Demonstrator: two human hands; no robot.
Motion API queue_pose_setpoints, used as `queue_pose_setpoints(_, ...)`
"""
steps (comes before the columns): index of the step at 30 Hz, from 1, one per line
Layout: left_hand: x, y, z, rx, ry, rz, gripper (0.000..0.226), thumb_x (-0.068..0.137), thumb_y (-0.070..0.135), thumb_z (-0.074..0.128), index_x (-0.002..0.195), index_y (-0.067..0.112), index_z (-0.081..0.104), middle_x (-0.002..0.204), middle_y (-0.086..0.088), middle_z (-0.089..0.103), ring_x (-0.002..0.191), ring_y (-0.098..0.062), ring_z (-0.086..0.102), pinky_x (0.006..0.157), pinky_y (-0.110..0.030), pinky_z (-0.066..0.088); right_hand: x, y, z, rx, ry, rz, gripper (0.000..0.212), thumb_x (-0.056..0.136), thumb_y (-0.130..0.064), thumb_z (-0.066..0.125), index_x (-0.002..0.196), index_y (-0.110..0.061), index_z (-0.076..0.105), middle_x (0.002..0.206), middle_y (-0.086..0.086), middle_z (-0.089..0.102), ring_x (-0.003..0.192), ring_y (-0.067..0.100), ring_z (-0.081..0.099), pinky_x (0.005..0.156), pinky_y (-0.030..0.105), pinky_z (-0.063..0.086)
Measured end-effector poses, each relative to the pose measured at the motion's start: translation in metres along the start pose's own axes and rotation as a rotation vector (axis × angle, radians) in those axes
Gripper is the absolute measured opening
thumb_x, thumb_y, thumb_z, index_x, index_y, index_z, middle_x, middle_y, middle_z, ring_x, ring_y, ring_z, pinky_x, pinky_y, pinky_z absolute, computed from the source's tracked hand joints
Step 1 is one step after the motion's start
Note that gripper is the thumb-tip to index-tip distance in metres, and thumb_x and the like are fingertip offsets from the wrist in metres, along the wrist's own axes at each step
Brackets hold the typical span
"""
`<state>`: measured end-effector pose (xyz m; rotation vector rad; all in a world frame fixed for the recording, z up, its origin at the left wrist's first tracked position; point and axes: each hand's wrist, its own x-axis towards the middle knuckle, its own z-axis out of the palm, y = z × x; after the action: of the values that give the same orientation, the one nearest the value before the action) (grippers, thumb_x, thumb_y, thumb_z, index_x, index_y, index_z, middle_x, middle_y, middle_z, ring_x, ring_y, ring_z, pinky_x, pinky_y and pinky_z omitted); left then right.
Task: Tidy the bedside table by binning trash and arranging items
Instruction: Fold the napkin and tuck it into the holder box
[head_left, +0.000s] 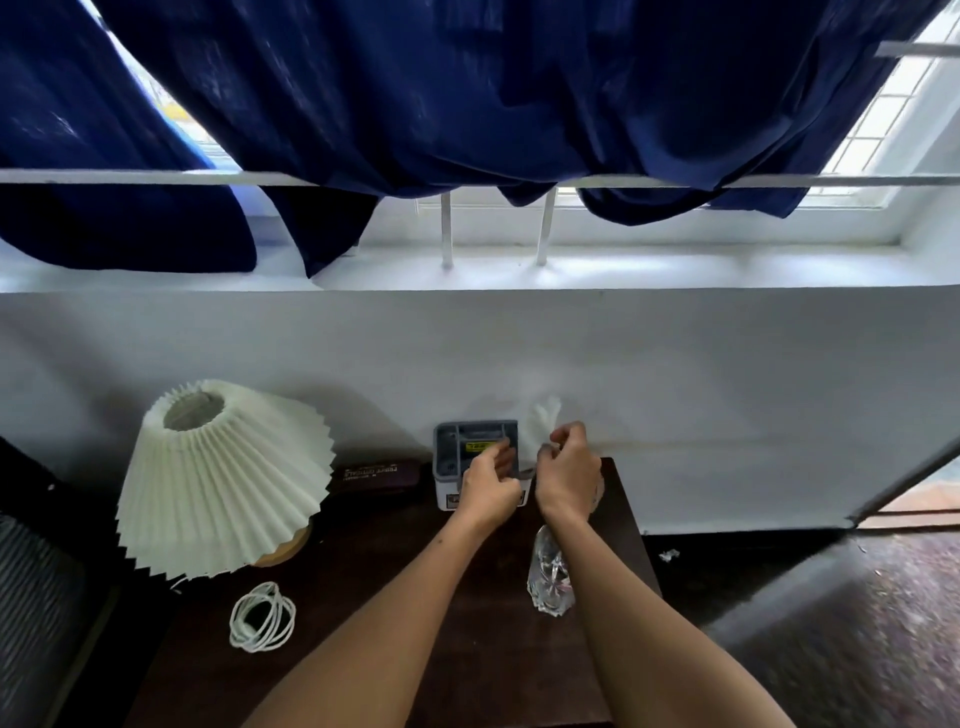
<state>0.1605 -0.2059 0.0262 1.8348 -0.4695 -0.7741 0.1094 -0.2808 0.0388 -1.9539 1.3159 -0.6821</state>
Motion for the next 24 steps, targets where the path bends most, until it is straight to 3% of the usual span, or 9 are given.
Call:
queue_pose_setpoints(5,0.018,-0.001,0.006,-0.017,-0.04,-0.056,0.068,0.08,-0.011,0.047,0.143,0.01,0.033,0.144,-0.01,0.045,0.133,-0.021,0.043,0.103,-0.024,0.037,0.012,-0.002,0.016,-0.149,-0.056,-0.155,0.013,0.09,-0.003,0.051,0.102,-0.006,0.054,0.099,0.015,0.067,0.092,0.032,0.064,0.068,0.034,0.045)
queue_pose_setpoints(8,0.028,-0.003,0.007,-0.03,-0.028,-0.097,0.066,0.081,-0.008,0.048,0.143,0.013,0.035,0.143,-0.008,0.048,0.132,-0.02,0.045,0.109,-0.032,0.039,0.018,0.002,0.023,-0.237,-0.12,-0.17,0.013,0.091,-0.005,0.048,0.101,-0.006,0.055,0.099,0.017,0.068,0.093,0.034,0.064,0.066,0.031,0.039)
queue_pose_setpoints(12,0.038,-0.003,0.009,-0.055,0.027,-0.107,0.058,0.082,-0.008,0.044,0.137,0.013,0.045,0.134,-0.007,0.056,0.127,-0.021,0.051,0.108,-0.037,0.042,0.023,0.008,0.031,-0.373,-0.217,-0.239,0.016,0.094,-0.009,0.044,0.104,-0.005,0.056,0.104,0.017,0.067,0.098,0.034,0.063,0.071,0.035,0.044)
queue_pose_setpoints(15,0.043,-0.001,0.012,-0.121,0.105,-0.128,0.055,0.084,-0.008,0.041,0.134,0.012,0.049,0.133,-0.007,0.057,0.126,-0.022,0.051,0.108,-0.039,0.042,0.023,0.007,0.034,-0.384,-0.199,-0.266,0.016,0.093,-0.008,0.044,0.105,-0.004,0.055,0.105,0.015,0.066,0.096,0.034,0.063,0.071,0.037,0.045)
queue_pose_setpoints(19,0.047,-0.001,0.012,-0.219,0.201,-0.15,0.048,0.087,-0.004,0.04,0.131,0.011,0.051,0.127,-0.008,0.06,0.12,-0.022,0.055,0.102,-0.034,0.046,0.026,0.006,0.034,-0.343,-0.196,-0.244,0.022,0.089,-0.015,0.051,0.109,-0.005,0.05,0.106,0.015,0.064,0.097,0.035,0.064,0.065,0.034,0.04)
queue_pose_setpoints(22,0.049,-0.001,0.011,-0.26,0.247,-0.166,0.023,0.094,0.018,0.041,0.095,0.02,0.065,0.098,-0.004,0.067,0.098,-0.022,0.062,0.085,-0.031,0.048,0.028,0.006,0.035,-0.312,-0.242,-0.263,0.029,0.087,-0.019,0.055,0.11,-0.004,0.046,0.103,0.017,0.066,0.096,0.036,0.065,0.062,0.032,0.038)
queue_pose_setpoints(24,0.052,0.002,0.01,-0.295,0.244,-0.173,0.039,0.096,0.042,0.036,0.073,0.023,0.061,0.083,-0.001,0.065,0.083,-0.02,0.062,0.08,-0.032,0.047,0.027,0.005,0.037,-0.253,-0.292,-0.268,0.031,0.088,-0.018,0.056,0.112,-0.004,0.042,0.1,0.019,0.067,0.093,0.038,0.065,0.061,0.032,0.039)
